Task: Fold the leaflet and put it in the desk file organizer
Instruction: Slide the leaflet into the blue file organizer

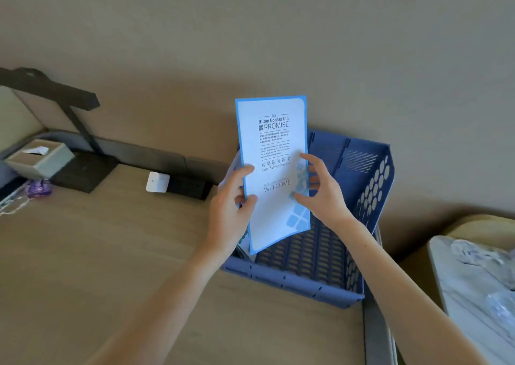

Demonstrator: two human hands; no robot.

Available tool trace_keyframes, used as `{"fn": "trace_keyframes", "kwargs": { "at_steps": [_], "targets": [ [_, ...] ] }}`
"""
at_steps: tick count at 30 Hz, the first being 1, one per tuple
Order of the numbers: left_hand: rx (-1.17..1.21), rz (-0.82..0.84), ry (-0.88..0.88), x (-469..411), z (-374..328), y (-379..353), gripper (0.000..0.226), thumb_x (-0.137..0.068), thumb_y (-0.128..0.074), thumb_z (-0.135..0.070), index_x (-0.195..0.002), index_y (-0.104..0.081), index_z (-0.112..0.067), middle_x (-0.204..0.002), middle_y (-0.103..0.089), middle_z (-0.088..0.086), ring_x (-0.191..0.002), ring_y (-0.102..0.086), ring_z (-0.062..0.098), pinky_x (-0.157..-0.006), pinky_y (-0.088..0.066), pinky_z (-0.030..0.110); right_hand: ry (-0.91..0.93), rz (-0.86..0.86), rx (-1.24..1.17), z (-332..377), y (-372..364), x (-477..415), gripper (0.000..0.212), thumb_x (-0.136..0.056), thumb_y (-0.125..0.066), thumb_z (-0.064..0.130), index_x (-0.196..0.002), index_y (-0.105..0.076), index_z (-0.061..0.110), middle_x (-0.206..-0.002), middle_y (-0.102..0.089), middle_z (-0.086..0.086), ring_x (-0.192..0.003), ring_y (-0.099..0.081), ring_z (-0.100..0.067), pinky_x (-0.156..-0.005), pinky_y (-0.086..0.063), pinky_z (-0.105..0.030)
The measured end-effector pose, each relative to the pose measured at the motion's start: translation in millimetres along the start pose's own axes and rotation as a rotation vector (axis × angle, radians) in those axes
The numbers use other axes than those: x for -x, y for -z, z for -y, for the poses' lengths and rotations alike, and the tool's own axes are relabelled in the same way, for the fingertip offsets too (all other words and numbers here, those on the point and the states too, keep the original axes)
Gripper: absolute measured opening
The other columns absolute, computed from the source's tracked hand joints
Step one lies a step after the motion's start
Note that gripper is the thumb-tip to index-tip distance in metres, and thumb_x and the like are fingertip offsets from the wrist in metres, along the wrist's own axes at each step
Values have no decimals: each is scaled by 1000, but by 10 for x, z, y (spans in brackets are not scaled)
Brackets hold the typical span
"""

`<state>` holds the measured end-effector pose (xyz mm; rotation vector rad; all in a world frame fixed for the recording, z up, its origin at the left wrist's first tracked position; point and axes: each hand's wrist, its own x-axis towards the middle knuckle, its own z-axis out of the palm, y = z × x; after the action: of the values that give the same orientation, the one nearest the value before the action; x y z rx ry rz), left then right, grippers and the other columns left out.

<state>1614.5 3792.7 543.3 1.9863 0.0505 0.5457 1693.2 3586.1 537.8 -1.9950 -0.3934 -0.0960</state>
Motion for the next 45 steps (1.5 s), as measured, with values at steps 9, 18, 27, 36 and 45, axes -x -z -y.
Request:
{"fn": "trace_keyframes", "kwargs": {
  "at_steps": [9, 18, 27, 36, 45],
  "targets": [
    [-216, -2, -29, 209, 458, -300, 67, -78, -67, 7, -137, -50, -21, -120, -65, -3, -91, -59, 34, -74, -47, 24, 33, 202, 76, -630, -353, -367, 93, -74, -81, 6, -137, -35, 56, -115, -52, 24, -100, -56, 9, -81, -45, -3],
    [-238, -18, 46, 340, 758, -500, 75, -79, -62, 13, -144, -40, -18, -141, -37, -28, -131, -32, -12, -99, -40, 19, 54, 308, 113, -1107, -688, -582, 103, -75, -77, -1, -141, -30, 61, -123, -48, 10, -109, -53, 4, -89, -41, -5],
    [-308, 8, 83, 369, 841, -587, 80, -82, -63, 11, -148, -33, -22, -140, -43, -11, -136, -38, 10, -102, -20, -1, 111, 363, 158, -1184, -881, -773, 100, -78, -76, 0, -143, -28, 59, -125, -44, 23, -112, -47, 17, -94, -41, -12],
    [-327, 2, 133, 347, 965, -636, 78, -85, -59, 9, -150, -31, -24, -145, -48, 1, -138, -36, 19, -92, -23, -6, 101, 412, 152, -1273, -962, -834, 101, -80, -76, 3, -142, -24, 64, -138, -44, 18, -119, -46, 4, -95, -39, -15],
    [-290, -17, 118, 358, 956, -656, 78, -87, -58, 8, -151, -28, -27, -147, -43, -2, -144, -31, 18, -92, -25, -6, 86, 391, 106, -1329, -983, -749, 93, -84, -71, 9, -142, -24, 64, -130, -46, 15, -113, -43, 20, -91, -36, -11]
  ]
}}
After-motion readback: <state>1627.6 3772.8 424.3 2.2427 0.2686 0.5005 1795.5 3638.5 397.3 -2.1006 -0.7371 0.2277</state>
